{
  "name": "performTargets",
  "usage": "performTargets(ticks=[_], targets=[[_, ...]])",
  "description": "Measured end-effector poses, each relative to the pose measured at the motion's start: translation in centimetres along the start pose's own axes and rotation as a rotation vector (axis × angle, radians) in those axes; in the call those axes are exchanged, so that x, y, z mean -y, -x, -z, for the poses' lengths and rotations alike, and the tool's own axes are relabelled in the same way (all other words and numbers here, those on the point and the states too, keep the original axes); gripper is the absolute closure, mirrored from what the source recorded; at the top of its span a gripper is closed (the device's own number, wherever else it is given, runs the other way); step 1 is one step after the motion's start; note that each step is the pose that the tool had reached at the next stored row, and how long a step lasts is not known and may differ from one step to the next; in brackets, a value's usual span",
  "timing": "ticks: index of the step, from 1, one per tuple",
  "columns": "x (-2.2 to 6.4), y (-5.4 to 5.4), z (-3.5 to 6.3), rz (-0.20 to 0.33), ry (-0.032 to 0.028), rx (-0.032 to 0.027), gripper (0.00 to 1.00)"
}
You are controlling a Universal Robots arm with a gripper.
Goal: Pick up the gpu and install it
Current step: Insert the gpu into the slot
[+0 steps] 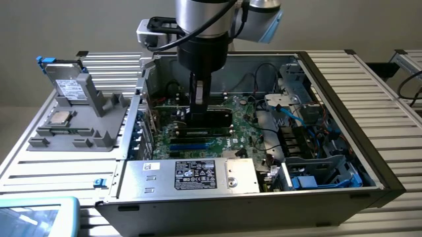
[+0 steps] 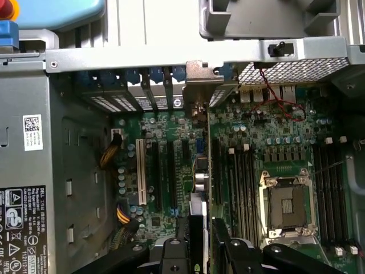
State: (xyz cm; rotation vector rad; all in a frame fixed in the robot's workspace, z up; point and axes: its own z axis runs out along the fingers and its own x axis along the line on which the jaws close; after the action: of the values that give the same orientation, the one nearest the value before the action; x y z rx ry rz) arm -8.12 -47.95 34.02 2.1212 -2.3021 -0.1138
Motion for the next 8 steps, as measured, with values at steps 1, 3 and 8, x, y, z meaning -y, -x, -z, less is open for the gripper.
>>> performTargets(ticks=[1,3,8], targets=[[-0.06,0.1,-0.19,0.000,0.0000,0.0003,0.72],[-0.18,0.2,-0.57,0.000,0.0001,0.0008,0.72],[-0.30,0.5,-1.40,0.002,0.0002,0.0011,0.72]])
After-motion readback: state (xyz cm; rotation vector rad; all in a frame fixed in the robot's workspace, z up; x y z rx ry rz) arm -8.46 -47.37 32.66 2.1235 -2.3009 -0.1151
